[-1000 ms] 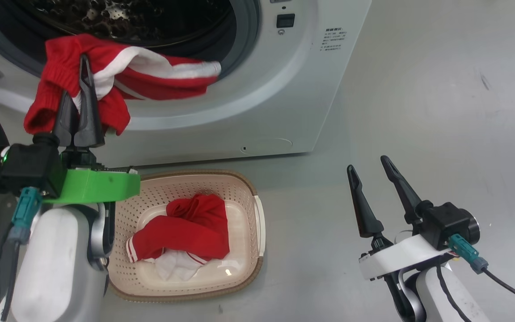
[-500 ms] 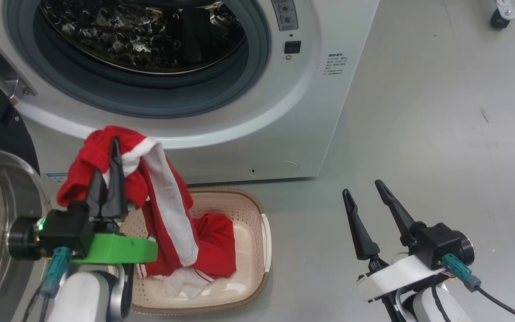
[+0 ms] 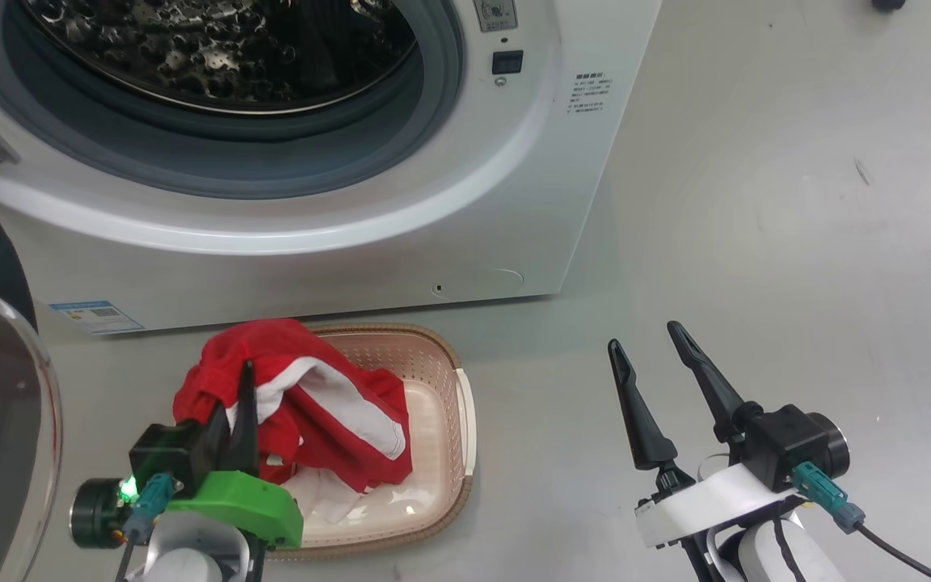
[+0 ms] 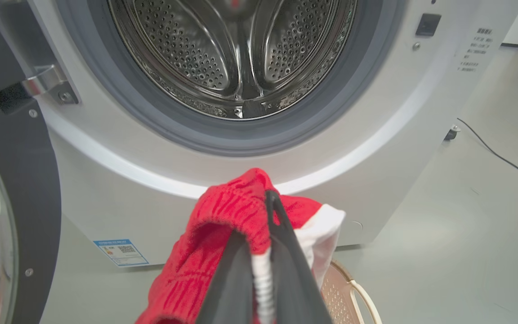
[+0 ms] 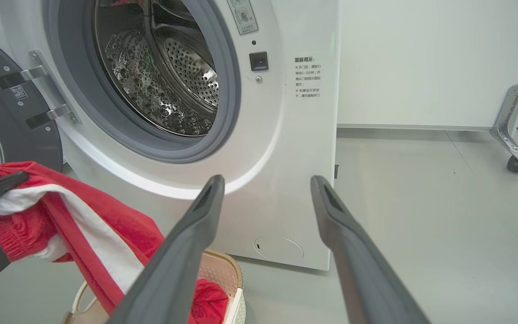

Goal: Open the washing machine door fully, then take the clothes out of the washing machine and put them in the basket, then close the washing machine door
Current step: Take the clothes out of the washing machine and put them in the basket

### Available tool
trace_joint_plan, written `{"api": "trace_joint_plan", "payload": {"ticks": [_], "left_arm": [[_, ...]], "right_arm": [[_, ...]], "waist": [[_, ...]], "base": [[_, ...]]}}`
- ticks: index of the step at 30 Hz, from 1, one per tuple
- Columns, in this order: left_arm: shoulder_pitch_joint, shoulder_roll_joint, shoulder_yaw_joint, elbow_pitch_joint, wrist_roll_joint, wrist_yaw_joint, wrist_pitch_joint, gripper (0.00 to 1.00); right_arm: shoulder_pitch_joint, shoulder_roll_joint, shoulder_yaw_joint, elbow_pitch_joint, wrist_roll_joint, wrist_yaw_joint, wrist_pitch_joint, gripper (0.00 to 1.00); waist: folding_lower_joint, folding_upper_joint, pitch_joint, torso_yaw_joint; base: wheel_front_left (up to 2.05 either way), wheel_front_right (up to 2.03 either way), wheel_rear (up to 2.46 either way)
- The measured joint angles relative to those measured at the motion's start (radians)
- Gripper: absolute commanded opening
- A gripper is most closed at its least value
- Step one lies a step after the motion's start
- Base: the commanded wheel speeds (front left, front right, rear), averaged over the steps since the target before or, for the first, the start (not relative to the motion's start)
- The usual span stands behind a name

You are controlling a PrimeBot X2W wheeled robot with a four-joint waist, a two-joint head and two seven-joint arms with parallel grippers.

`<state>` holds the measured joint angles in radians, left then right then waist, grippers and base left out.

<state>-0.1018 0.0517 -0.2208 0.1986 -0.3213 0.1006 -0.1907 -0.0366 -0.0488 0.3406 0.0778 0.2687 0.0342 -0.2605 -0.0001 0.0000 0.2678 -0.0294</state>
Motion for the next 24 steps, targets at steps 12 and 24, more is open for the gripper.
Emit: {"api": "trace_joint_plan", "payload": {"ticks": [12,24], "left_arm": [[-0.133,-0.003,-0.02,0.258,-0.031,-0.018,0.086,0.0],[-0.309,0.035,0.021,0.446,-0.031,-0.024,0.17,0.16]], "right_arm": [[-0.053,0.0,0.019,-0.045,0.0,0.005,0.0,1.0],[-0.133,0.0,0.034,-0.088,0.035,0.007,0.0,1.0]], "waist": [[0.0001,0.0,0.128,-0.041],[0.0001,0.0,0.283,-0.111]], "base": [[0.0,0.0,0.0],[0.0,0.0,0.0]]}}
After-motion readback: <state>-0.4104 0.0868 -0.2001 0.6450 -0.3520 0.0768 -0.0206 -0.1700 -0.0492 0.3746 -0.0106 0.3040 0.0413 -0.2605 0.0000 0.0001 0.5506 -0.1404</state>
